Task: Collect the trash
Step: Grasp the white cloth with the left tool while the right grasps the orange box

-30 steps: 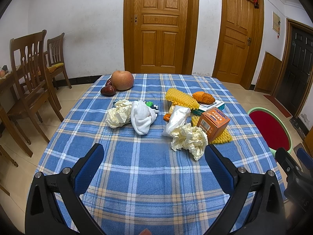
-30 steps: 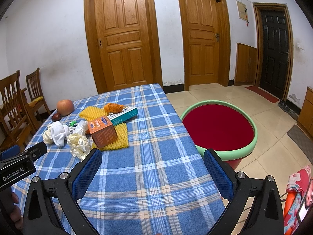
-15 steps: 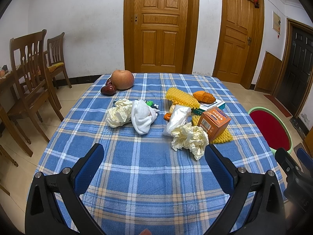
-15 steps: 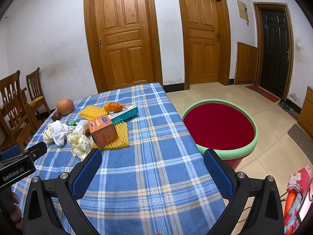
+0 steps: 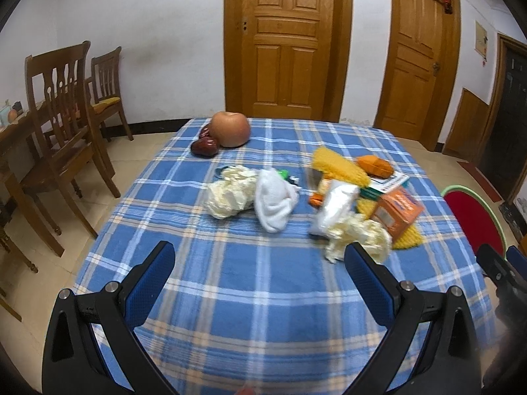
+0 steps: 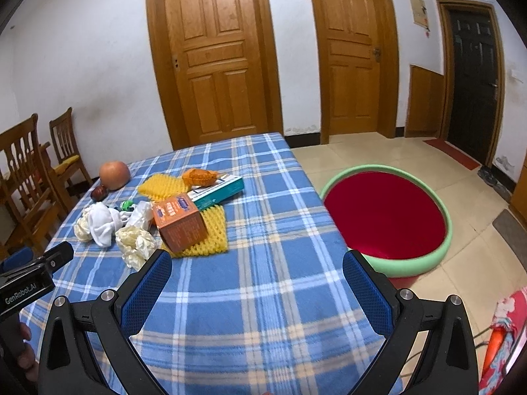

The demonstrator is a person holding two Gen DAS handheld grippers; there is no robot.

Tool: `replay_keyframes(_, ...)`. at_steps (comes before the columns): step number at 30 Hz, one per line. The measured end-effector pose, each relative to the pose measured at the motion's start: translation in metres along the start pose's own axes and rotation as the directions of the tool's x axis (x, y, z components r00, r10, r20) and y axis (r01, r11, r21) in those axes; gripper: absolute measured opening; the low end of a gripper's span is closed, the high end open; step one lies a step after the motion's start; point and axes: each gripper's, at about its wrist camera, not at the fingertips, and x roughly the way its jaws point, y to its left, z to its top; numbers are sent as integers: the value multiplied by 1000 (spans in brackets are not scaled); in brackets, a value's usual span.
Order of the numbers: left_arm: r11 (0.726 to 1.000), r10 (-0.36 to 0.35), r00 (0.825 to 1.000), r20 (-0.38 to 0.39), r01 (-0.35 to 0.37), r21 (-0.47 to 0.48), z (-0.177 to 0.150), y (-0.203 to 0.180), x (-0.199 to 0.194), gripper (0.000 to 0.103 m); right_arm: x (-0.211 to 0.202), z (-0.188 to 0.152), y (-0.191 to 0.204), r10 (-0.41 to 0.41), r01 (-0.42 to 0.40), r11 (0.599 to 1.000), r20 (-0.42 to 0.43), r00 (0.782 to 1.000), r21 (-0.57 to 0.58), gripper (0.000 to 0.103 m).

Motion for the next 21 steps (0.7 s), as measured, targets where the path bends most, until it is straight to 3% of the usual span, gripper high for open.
replay_keyframes(11, 999, 45, 998, -46, -46, -22, 21, 24, 36, 101, 45, 21, 25, 45, -47, 998, -55, 997, -36, 103)
replay_keyframes(21, 1000, -16, 993, -119, 13, -22, 24, 7, 73, 97, 85, 33, 38, 113, -119, 991, -109, 988, -56, 101)
